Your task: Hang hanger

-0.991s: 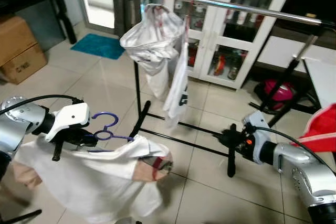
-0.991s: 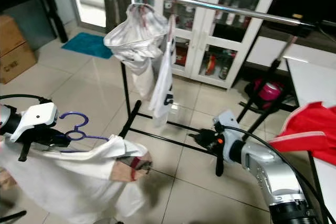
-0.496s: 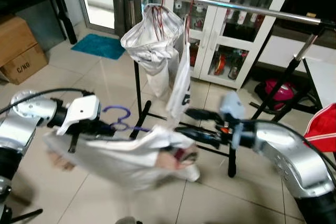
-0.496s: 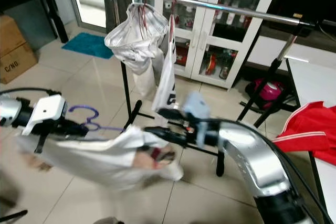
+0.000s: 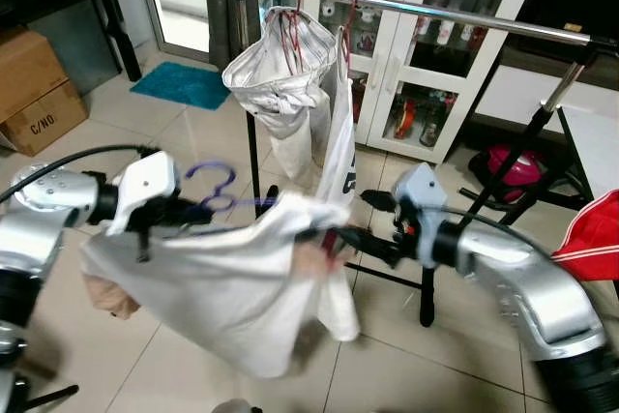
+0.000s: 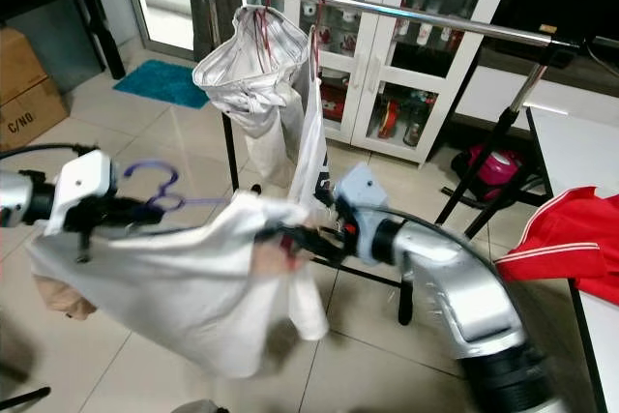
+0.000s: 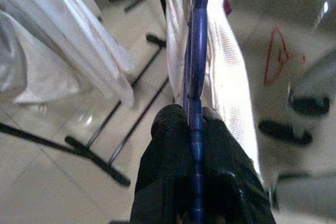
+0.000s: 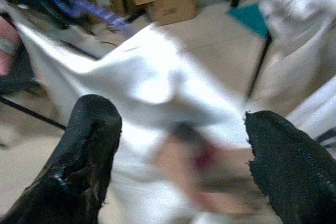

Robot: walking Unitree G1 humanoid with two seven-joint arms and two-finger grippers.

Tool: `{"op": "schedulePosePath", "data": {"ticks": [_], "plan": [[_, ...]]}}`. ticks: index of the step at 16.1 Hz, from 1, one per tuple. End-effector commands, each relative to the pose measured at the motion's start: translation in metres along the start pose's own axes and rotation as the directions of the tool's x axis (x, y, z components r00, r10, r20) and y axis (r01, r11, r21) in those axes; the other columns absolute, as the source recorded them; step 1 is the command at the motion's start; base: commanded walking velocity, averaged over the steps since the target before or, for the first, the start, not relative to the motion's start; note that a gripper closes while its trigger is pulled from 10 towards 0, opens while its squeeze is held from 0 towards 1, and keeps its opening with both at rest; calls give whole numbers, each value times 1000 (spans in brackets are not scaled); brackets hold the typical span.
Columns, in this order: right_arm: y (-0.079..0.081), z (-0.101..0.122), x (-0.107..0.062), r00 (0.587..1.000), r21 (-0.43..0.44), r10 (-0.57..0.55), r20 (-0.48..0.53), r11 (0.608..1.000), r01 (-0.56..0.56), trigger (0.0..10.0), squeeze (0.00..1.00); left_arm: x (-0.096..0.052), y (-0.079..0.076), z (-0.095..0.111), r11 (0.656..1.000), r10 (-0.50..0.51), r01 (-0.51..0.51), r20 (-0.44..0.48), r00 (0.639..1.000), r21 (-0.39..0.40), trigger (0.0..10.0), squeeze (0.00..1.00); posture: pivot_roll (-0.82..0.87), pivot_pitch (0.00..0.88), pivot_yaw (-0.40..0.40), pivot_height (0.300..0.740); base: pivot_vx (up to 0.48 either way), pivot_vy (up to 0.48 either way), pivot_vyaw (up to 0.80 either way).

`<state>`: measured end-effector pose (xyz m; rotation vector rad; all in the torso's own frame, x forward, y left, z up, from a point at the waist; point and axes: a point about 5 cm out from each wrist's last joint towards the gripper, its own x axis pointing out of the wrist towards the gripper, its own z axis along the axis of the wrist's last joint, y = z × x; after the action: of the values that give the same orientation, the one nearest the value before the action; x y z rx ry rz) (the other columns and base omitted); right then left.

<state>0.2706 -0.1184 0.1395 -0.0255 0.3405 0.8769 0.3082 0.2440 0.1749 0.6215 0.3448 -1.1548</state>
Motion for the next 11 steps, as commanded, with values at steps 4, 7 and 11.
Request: {"op": "schedulePosePath", "data": {"ticks": [4, 7, 11], "plan": [[10, -6, 8, 998, 251, -62, 26, 966, 53, 10000, 1000, 6, 7, 15, 997, 83, -81, 110, 991, -19, 0, 0, -31, 0, -18, 740, 0, 0, 0], [24, 1, 23, 994, 469, -53, 99, 883, 1, 10000, 0, 17, 7, 16, 993, 114, -109, 125, 986, -41, 0, 0, -24, 0, -16, 740, 0, 0, 0], [33, 5, 26, 995, 533, -32, 89, 846, -20, 10000, 0, 29, 10, 26, 990, 137, -128, 173, 975, -62, 0, 0, -22, 0, -10, 740, 0, 0, 0]]}}
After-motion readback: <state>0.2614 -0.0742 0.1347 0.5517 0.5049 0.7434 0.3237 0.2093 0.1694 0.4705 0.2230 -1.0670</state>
